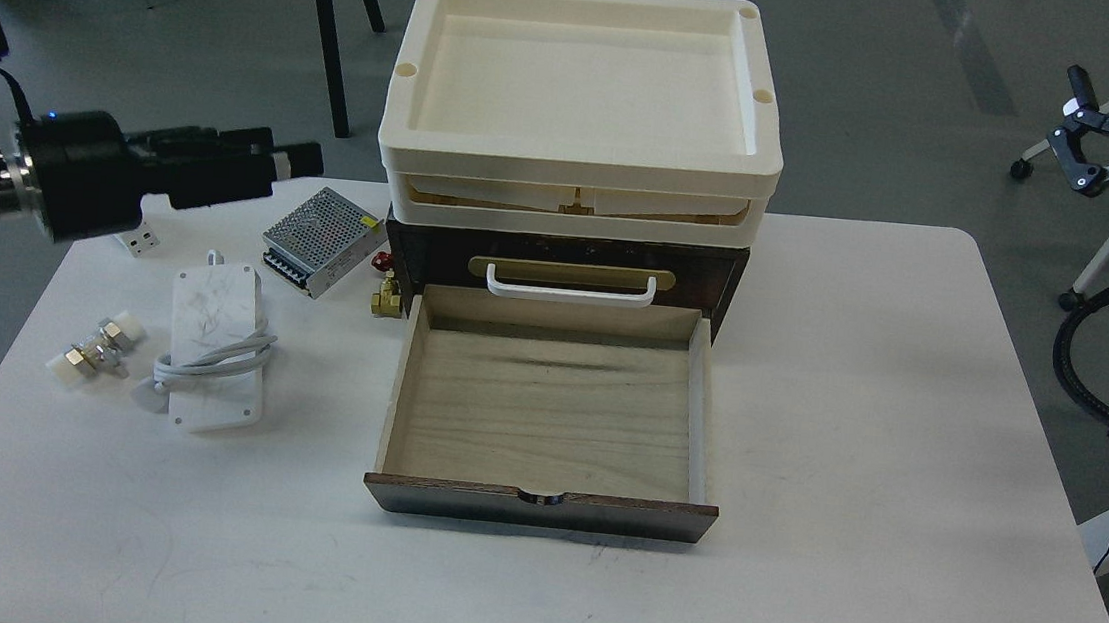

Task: Put charging cable into cabinet
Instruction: 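Reach the left gripper down to the white charger with coiled cable, then close the left gripper on the white charger and cable, then lift the charger and carry it over the open drawer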

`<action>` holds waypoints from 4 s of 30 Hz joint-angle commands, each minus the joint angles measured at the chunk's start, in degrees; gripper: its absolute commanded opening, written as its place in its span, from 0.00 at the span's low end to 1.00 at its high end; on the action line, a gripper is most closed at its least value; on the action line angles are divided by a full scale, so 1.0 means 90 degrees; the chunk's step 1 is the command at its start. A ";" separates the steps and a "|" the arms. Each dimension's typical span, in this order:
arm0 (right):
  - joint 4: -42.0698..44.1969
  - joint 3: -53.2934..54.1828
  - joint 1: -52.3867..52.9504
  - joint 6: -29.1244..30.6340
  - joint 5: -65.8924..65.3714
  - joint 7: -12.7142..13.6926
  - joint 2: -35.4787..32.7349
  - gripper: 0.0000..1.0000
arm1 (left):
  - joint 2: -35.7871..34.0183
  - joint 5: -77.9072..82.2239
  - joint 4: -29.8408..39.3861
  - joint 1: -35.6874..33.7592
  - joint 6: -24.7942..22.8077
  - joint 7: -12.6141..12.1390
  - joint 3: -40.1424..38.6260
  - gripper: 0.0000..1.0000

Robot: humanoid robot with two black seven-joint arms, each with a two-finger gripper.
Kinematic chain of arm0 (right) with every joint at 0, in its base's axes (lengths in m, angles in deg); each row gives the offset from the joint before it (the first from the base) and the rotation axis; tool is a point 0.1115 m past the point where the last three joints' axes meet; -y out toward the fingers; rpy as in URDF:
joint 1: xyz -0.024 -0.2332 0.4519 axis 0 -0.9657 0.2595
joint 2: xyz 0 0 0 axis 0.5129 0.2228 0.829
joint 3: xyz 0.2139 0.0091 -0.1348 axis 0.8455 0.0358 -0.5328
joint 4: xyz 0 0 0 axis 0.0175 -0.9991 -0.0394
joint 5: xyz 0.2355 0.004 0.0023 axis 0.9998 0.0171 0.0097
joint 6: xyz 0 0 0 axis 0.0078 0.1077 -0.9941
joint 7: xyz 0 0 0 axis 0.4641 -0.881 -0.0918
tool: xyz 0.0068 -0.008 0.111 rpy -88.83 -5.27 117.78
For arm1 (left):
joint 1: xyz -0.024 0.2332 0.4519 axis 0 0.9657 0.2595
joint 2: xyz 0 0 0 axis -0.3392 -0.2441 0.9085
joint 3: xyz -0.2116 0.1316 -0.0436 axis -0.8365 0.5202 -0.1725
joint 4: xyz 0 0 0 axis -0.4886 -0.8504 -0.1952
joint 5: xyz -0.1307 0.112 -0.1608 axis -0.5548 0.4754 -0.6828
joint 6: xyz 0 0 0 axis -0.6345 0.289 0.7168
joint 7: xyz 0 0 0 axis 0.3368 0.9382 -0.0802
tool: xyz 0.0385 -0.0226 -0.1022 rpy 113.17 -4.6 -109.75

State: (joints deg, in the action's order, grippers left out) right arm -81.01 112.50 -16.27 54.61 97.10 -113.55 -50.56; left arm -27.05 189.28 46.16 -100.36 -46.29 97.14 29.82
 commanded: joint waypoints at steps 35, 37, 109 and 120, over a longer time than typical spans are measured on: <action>-0.0041 0.0076 -0.0183 0.0000 0.0006 0.0000 0.0000 1.00 | 0.0934 0.2376 -0.2851 0.0073 0.1313 0.0001 0.1846 0.66; -0.0031 0.0106 -0.0241 0.0000 0.0006 0.0000 0.0000 1.00 | 0.0933 0.2376 -0.2851 0.0083 0.1420 0.0001 0.1866 0.65; 0.0027 0.0457 -0.0623 0.0000 -0.0003 0.0000 -0.0127 1.00 | -0.1090 -0.1179 0.2227 -0.0639 0.0055 0.0001 0.1886 0.00; 0.0076 0.0448 -0.0623 0.0000 -0.0003 0.0000 -0.0127 1.00 | 0.0698 -0.2334 0.1448 -0.0826 -0.0001 0.0001 0.1974 0.00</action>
State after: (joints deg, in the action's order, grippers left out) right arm -80.24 116.59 -21.88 54.62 97.06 -113.55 -51.70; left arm -23.98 168.41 62.10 -107.74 -46.29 97.14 47.20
